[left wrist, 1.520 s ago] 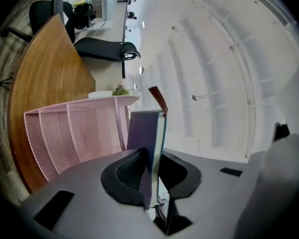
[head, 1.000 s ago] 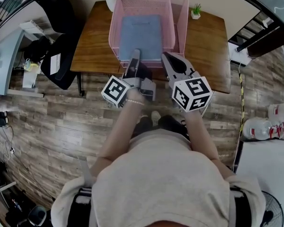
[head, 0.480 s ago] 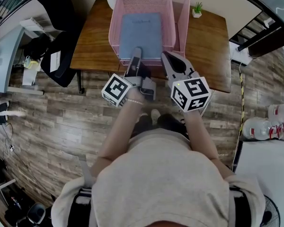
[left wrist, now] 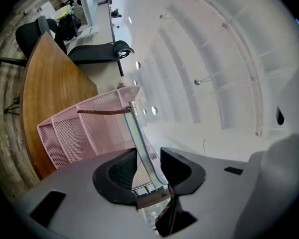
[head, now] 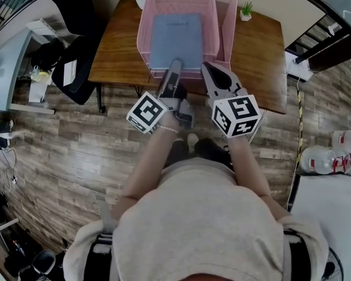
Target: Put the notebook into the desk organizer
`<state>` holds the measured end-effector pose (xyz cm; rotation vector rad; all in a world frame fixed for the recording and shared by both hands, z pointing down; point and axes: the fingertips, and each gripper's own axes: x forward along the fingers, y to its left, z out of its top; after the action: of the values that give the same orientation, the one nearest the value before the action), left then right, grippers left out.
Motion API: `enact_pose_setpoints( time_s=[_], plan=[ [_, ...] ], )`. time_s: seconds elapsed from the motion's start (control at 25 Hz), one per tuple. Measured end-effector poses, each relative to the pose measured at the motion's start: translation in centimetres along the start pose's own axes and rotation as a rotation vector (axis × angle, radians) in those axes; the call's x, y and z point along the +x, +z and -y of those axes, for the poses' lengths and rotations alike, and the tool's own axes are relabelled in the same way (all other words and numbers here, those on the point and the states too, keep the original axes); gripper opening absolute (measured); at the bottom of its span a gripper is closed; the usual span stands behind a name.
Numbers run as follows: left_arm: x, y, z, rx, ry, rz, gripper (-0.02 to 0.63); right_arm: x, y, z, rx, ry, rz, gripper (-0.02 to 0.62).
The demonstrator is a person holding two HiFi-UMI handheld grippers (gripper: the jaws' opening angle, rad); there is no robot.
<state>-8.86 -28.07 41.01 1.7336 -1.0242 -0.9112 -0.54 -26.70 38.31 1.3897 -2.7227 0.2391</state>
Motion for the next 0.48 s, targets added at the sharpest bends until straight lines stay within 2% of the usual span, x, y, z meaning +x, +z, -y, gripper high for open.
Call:
enact_pose_setpoints(
  time_s=[0.48],
  plan=[
    [-1.2,-0.8,-0.2,0.018,0.021,-0.033,0.100,-0.3,-0.3,-0.5,-0.002,-0.005,-0.005,0.011]
  ],
)
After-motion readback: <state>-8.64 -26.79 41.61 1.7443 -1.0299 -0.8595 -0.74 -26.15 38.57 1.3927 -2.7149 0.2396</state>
